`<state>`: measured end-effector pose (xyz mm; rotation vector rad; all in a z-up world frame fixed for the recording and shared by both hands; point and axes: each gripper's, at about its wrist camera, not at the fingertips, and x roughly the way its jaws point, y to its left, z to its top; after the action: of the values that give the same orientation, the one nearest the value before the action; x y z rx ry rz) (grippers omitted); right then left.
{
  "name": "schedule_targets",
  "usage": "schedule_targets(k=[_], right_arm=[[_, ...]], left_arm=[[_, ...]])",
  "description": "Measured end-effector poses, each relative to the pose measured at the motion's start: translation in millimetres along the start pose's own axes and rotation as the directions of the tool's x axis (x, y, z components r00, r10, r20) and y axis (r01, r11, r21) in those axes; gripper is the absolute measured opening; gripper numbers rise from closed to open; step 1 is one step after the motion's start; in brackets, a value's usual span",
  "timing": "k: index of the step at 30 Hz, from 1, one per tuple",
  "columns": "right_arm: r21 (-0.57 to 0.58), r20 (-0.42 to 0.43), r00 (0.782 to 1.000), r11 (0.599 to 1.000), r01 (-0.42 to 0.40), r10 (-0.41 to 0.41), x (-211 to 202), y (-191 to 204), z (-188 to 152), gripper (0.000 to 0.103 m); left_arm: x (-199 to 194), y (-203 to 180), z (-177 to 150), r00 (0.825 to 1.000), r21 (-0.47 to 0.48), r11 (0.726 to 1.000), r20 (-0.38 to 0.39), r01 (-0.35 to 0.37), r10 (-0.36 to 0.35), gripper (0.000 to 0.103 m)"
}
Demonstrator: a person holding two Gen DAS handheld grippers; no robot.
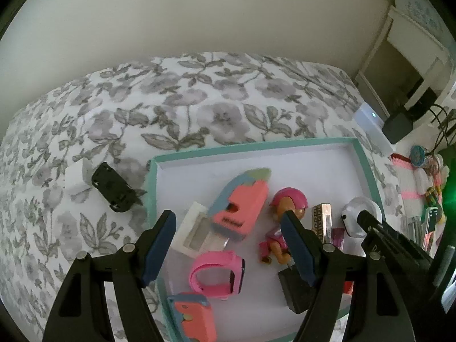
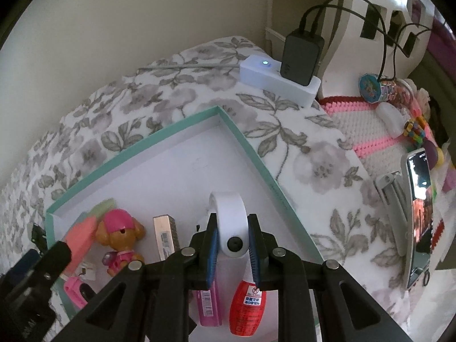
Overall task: Organize rigid objects
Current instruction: 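Carry the pink case into the tray with the left tool while the right tool carries the white strap in, then move both tools back toward the black toy car and white plug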
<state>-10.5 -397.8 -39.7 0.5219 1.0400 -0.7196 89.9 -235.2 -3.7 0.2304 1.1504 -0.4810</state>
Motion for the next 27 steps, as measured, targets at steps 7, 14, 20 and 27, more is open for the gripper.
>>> schedule_targets(k=[7,14,20,27], right_arm=[[0.001,-0.008,1.000,1.000,0.014,-0.014,-2,0,2,0.051],[0.008,0.004,1.000,1.000,-0.014,0.014,-8,2,3,0.062],[-0.033,0.006,0.999,0.999,-0.043,0.043,-8,14,0,0.076],[-0.098,0.027,0.998,0.993,-0.060,0.062,-11,32,-5,0.095]], left_arm=[[-8,19,5,0.999,-0.082,0.996,0.028,-0.037,0.039,0.077],[-11,39,6,0.994,-0.161,0.983,0.051,-0.085,0.094,0.085],[0,51,2,0.986,-0.189,0.969,0.024,-0.160,0.168,0.086],[6,58,-1,0.979,-0.198,0.960,0.016,-0.196,0.203,0.087]])
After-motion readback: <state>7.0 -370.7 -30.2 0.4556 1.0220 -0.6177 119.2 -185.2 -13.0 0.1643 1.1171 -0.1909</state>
